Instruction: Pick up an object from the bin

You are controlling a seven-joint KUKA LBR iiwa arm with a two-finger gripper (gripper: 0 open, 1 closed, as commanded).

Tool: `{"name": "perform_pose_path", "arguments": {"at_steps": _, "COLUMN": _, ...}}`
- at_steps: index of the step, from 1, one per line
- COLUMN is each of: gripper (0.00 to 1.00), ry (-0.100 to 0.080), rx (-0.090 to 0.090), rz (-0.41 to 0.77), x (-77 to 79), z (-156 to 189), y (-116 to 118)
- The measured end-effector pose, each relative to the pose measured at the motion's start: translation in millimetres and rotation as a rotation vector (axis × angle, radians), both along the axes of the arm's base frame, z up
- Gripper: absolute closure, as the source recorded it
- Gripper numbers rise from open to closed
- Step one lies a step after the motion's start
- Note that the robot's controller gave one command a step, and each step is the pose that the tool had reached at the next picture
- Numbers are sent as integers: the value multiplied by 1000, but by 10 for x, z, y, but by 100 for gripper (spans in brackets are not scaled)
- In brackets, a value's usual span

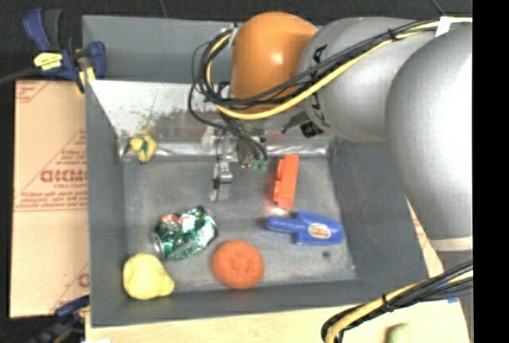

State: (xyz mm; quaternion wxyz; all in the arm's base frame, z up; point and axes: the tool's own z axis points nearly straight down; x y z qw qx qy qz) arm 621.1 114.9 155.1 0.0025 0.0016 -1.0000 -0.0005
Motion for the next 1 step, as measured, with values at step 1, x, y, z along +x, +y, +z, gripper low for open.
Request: {"name": "perform_pose_path", "arguments": {"at_steps": 1, "gripper": 0, "ry": -8, "rx": 1, "rz": -2, "x": 18, "z": 54, "y": -5}}
